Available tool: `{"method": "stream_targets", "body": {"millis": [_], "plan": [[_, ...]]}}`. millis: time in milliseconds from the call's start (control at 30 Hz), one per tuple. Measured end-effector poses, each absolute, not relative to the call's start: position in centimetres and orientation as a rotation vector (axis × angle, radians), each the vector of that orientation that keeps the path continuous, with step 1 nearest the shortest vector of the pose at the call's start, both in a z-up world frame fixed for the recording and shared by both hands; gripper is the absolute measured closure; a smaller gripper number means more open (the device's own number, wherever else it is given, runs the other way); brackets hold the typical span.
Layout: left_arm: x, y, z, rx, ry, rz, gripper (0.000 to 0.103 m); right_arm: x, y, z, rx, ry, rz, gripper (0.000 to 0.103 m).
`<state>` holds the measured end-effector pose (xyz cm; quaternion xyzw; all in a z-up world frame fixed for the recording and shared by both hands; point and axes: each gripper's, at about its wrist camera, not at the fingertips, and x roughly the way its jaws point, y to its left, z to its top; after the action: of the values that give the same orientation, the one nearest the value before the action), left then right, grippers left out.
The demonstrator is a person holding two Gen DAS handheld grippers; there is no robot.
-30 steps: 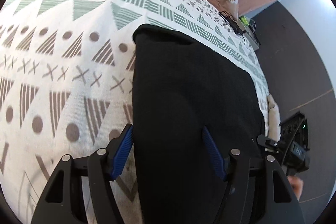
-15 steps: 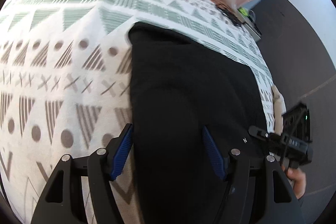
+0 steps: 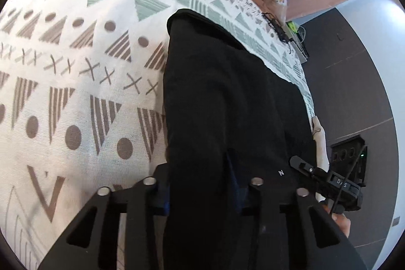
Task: Fold large clothes
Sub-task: 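Lift the folded shirt with both grippers and carry it toward the headboard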
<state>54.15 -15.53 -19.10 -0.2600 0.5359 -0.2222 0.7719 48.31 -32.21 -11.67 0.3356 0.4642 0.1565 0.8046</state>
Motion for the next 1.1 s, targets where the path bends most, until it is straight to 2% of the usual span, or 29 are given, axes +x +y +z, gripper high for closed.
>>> {"method": "stream_targets", "body": {"millis": [500, 833, 1100], "plan": [[49.5, -11.0, -8.6, -0.557, 0.951, -0.521, 0.074, 42.3, -28.8, -2.6, 0.645, 0.785, 0.403, 0.089], [46.8, -4.3, -2.4, -0.574, 0.832, -0.520, 0.074, 38.3, -25.1, 2.8, 0.597, 0.685, 0.452, 0.089], [44.9, 4.3, 0.7, -0.583, 0.764, -0.478, 0.074, 38.3, -18.2, 5.6, 0.538, 0.663, 0.537, 0.089]]}}
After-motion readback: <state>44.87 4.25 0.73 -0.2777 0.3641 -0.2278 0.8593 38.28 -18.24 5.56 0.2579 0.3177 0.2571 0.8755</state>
